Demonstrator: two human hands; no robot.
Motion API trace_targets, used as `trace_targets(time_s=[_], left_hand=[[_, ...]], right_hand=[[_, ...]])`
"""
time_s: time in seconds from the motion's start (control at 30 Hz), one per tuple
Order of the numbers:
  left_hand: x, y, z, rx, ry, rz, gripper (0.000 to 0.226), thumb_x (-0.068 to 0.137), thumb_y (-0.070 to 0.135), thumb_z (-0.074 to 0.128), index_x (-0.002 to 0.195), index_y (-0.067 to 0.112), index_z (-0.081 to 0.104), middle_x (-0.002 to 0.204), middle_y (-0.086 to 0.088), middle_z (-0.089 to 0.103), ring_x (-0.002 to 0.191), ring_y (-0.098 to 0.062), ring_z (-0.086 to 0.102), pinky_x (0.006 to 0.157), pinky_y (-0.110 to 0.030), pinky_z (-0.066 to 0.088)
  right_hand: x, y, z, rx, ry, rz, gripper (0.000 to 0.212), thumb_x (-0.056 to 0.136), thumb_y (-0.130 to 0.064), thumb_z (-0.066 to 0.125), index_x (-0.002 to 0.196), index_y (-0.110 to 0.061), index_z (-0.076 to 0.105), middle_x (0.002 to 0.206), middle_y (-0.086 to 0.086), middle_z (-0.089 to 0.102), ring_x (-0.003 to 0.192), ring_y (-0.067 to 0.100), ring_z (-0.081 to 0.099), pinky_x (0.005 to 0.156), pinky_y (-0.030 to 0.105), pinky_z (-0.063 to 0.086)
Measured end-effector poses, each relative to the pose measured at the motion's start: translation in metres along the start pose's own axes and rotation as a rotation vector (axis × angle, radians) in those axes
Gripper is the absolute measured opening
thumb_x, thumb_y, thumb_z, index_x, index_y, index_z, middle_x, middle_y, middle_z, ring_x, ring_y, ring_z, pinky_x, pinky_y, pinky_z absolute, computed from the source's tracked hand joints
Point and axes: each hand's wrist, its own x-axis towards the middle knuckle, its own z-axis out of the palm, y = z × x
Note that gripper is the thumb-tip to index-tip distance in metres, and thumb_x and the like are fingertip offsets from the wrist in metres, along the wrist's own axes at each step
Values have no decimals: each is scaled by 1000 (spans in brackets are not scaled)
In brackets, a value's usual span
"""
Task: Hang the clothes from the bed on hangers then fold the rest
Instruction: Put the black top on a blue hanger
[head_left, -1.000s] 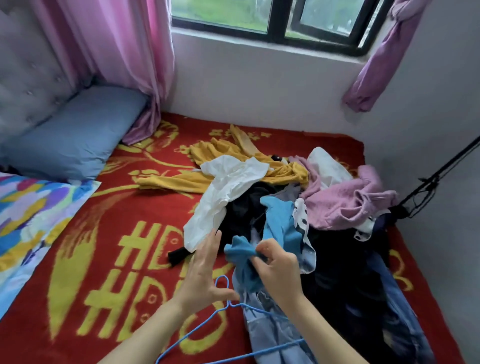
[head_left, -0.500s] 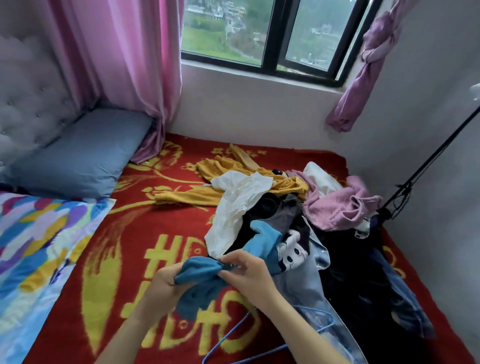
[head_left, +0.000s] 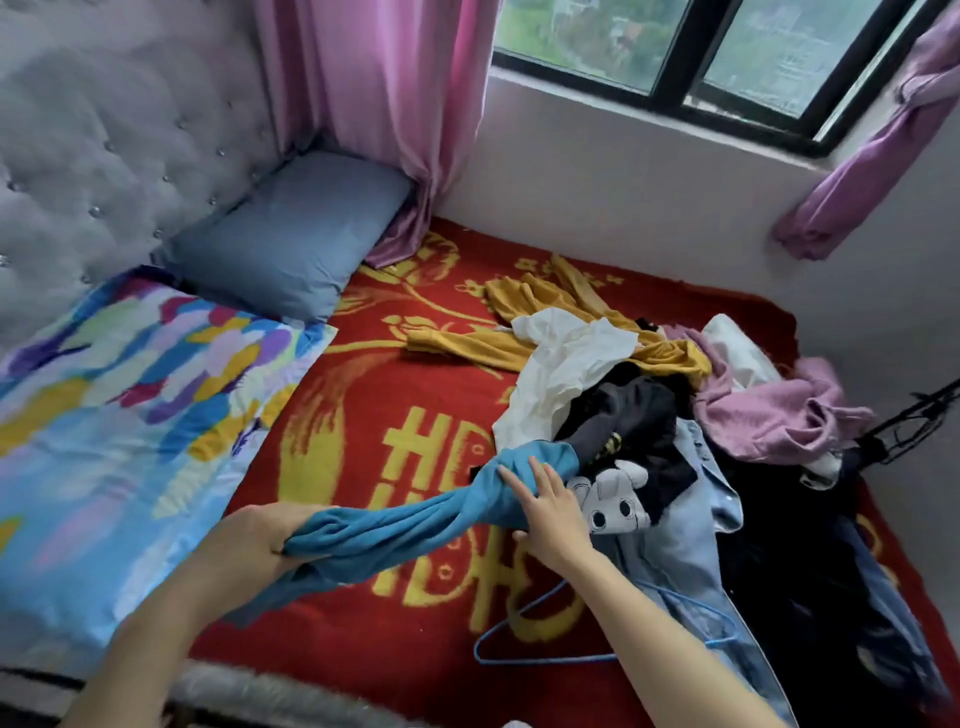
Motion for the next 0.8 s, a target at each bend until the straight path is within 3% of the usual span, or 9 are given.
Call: trace_targets(time_s=[0.07,0.13,0.2,0.27,0.33,0.43,0.53,0.7,0.8], left_hand=[[-19,-14,-12,20,39,-76,37,66,48,49,99,55,65,90,34,65,86,6,59,70,-16,45],[-30,-33,-17,-11,133,-199,35,62,50,47,94,60,61,84,44,60,82,9,58,72,-18,45],[-29,-59,-11,-144,248,-381,34,64,42,52,92,46,70,89,19,71,88,-11,64,76,-34,48],[-21,-89,8,-150,387,-584,37,74,33,57,107,20,71,100,-11,71,96,-32,62,79,-41,47],[-13,-114,34,-104,440,-766,29,87,21,57,112,9,66,106,-22,66,97,-40,59,80,-43,47],[0,-130,86,-18,271,-836,42,92,21,52,134,14,50,130,-17,56,115,-37,52,93,-42,44],[22,-125,124,97,58,-865,60,93,33,49,147,22,26,146,-6,38,129,-31,39,101,-41,35],[73,-95,170,159,-189,-762,64,94,36,46,149,21,18,151,-6,27,136,-30,26,107,-47,28],[99,-81,189,194,-252,-679,64,94,39,45,149,23,16,154,-5,21,139,-28,20,108,-46,26]], right_hand=[[7,-17,7,-47,-98,-150,55,92,-26,54,142,-31,31,153,8,24,143,26,14,110,43,20],[8,-43,20,-39,-151,-222,22,95,-25,46,116,-21,48,127,9,54,125,25,43,97,37,26],[3,-65,33,36,-202,-211,6,96,-24,41,100,-20,44,105,12,64,99,29,57,77,33,29],[-3,-77,45,118,-237,-185,11,97,-24,40,101,-18,49,99,13,64,90,31,57,65,31,29],[-7,-74,52,141,-263,-187,20,97,-24,41,111,-14,51,93,9,62,88,30,55,63,32,33],[-9,-51,55,162,-319,-80,34,96,-27,44,129,-18,44,111,9,62,105,30,57,77,34,43],[-11,-16,58,215,-352,145,39,94,-30,45,132,-21,42,117,8,62,107,28,58,81,31,43],[-36,31,75,296,-406,371,38,92,-26,47,129,-17,49,124,7,60,115,24,54,86,28,41],[-56,54,94,266,-455,436,35,93,-27,48,125,-13,51,128,10,57,120,25,50,91,30,39]])
